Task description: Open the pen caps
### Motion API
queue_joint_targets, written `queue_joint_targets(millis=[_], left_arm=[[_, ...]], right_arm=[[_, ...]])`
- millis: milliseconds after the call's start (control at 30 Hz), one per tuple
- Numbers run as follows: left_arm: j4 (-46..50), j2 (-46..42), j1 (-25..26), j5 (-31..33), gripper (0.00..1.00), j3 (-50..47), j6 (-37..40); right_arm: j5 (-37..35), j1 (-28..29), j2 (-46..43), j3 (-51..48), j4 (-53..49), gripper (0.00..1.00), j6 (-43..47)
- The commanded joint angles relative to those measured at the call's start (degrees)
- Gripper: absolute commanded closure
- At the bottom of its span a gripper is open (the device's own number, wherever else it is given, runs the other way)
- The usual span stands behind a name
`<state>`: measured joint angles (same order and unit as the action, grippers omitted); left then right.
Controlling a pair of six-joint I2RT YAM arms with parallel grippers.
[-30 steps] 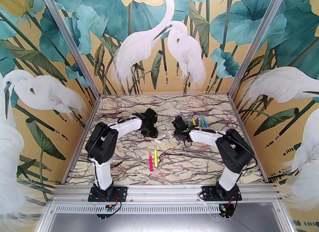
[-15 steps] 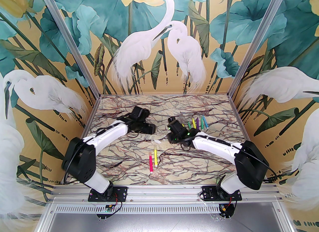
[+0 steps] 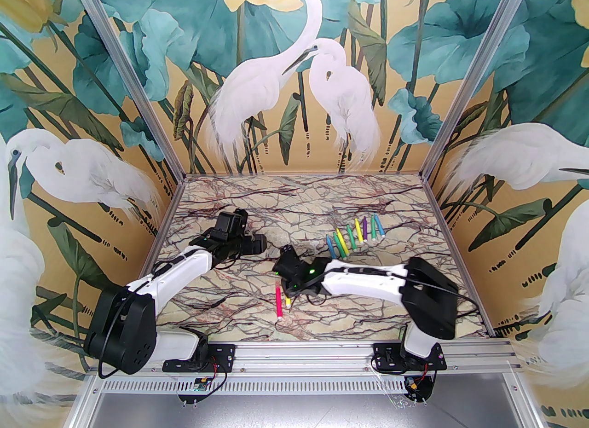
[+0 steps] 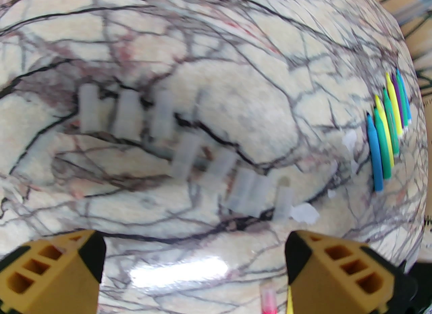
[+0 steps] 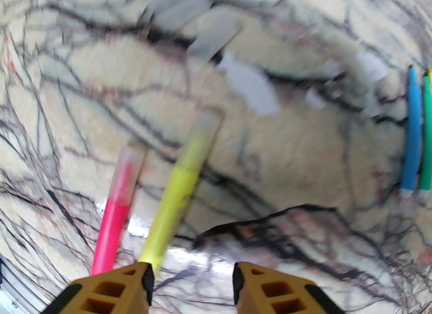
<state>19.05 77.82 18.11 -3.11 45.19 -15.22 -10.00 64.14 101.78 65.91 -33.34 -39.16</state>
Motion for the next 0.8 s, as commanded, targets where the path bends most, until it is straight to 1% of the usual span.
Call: queue_joint_targets(millis=[0,167,400,633,767], left_arm=[[-3.3,-1.9,-0.5,2.4,0.07,-1.9,-0.5],[-3.9,-3.3,-1.8,3.0,0.05,-3.8,-1.3],[-5.6,-6.0,-3.7,2.0,0.05,-6.4,-1.3],[-5.4,-6.6,-3.7,1.2,0.05,-6.3,-1.1],[-5.4,-7.0,-3.8,0.6,0.05,-6.5,-1.2]], right_arm=[[1.1,0.2,2.3,3.6,-3.5,0.56,-2.7],[2.8,0.3,5.2,6.3,-5.7,0.58,-3.5],[4.9,0.4,9.1,8.7,-6.5,0.62,-4.9],[3.8,0.3,12.0,11.5,-10.1,0.65,-5.7],[3.7,0.3,13.9,12.7,-11.3,0.68,-5.5]])
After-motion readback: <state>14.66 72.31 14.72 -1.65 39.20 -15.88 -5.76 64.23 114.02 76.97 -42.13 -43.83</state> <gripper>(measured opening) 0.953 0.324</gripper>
